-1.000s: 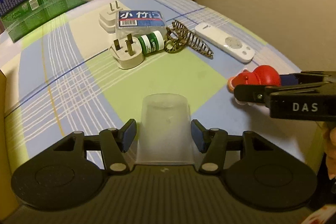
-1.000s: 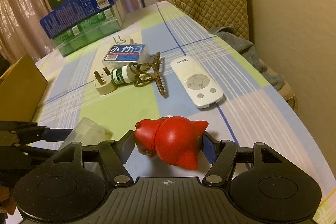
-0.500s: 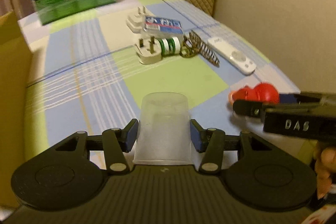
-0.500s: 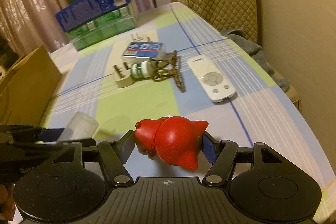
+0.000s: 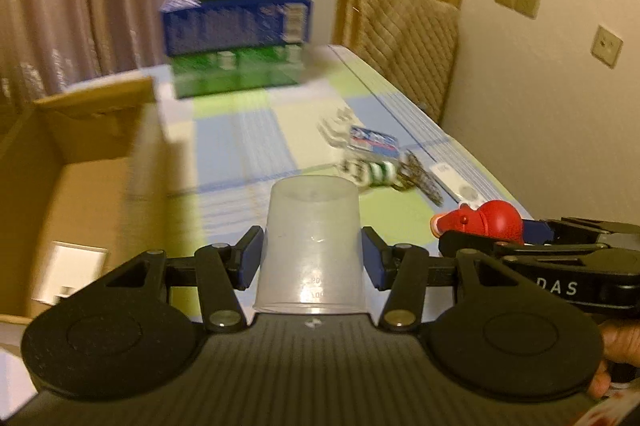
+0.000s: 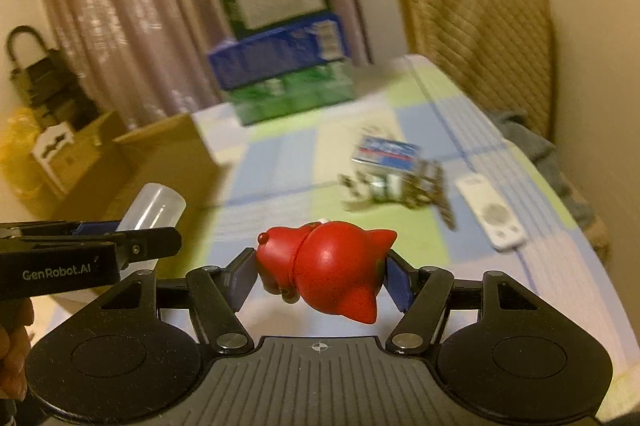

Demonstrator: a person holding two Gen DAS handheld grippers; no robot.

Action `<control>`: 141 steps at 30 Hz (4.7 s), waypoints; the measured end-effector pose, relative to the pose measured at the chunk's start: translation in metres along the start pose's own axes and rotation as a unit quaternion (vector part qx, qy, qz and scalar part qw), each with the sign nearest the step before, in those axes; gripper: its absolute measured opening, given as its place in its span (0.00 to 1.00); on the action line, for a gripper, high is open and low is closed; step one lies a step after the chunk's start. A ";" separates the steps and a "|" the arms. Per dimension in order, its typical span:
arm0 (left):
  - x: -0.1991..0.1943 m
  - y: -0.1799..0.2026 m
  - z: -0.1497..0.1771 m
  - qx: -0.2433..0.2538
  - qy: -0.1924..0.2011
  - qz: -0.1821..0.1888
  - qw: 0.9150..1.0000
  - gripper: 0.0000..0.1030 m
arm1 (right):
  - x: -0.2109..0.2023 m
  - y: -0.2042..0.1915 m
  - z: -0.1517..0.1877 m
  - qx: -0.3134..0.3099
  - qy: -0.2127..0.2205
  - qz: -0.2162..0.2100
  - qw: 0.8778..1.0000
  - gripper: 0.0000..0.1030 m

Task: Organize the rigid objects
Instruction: 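Carry cup and toy to the box, opening the left gripper to drop the cup, then open the right gripper to drop the red toy into the box, then move both grippers back over the table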

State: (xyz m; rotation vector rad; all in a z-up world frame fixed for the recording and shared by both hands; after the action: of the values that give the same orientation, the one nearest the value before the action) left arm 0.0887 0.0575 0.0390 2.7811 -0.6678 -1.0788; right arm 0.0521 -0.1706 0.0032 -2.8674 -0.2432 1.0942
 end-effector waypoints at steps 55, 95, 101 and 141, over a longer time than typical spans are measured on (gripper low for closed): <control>-0.102 -0.226 0.015 -0.061 -0.006 -0.139 0.988 0.55 | 0.083 -0.253 -0.033 -0.166 -0.042 -0.164 0.971 0.62; -0.105 -0.215 0.016 -0.067 0.004 -0.131 0.989 0.55 | 0.087 -0.234 -0.045 -0.190 0.008 -0.128 0.973 0.63; -0.113 -0.192 0.010 -0.061 0.015 -0.125 0.990 0.55 | 0.059 -0.198 -0.044 -0.148 0.007 -0.121 0.982 0.63; 0.022 0.039 -0.016 0.002 -0.001 0.011 1.000 0.56 | -0.027 0.124 -0.048 0.000 0.015 0.082 0.997 0.67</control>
State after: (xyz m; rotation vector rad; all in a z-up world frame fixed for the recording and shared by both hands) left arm 0.0993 0.0117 0.0467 2.7693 -0.6989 -1.0770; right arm 0.0799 -0.2975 0.0425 -2.9453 -0.0068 1.0725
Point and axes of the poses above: each gripper's, at about its wrist camera, not at the fingertips, and x roughly the way its jaws point, y to its right, z to its underside, the point moved 2 cm from there along x, roughly the way its jaws point, and after that the axes turned 15 degrees about z, right-handed, at the moved point
